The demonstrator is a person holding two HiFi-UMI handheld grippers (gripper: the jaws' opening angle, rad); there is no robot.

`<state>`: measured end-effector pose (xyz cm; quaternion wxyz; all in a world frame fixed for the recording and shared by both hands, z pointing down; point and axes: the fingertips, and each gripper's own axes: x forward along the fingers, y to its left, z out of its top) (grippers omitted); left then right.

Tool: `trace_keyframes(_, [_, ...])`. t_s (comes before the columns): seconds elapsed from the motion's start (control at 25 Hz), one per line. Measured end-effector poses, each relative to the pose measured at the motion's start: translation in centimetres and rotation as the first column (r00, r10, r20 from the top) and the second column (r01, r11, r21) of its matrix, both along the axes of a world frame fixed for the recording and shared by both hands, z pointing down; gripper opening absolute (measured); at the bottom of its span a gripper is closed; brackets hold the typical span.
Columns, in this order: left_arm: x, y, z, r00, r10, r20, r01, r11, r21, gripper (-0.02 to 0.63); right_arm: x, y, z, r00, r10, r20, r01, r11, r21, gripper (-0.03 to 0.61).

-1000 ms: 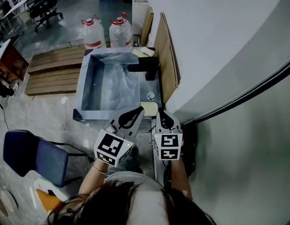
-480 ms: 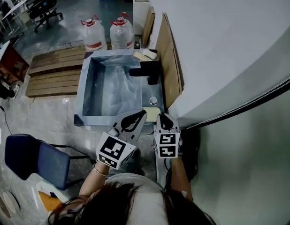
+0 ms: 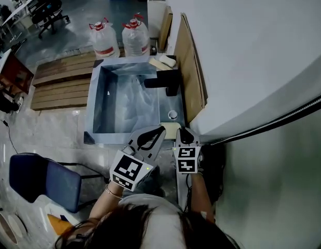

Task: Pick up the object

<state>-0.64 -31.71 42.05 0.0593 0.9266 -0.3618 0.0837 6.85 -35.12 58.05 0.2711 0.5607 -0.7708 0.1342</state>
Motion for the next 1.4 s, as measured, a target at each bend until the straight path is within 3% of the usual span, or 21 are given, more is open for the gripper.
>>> trace_keyframes(0.6, [-0.3,-0.9,2.0,1.0,-0.001,0.023,0.002,0.999,-0.041,0.009,0.4,-1.4,4.3,1.0,0.028,-0.006,-0.029,0.996,-0.09,0.067])
trace_keyframes(1.24, [-0.8,-1.4,4.0,0.999,-0.029,0.036,0.032,0.996,-0.083,0.009,1.1,-2.5,7.5,0.995,0.087,0.052,-0.078,0.986,-0.15,0.069])
trace_keyframes(1.4, [-1.0,-1.4,4.1,0.999,-0.039,0.035,0.041,0.996,-0.083,0.009,1.2,-2.6,7.4,0.994,0.105,0.027,-0.099,0.982,-0.16,0.066])
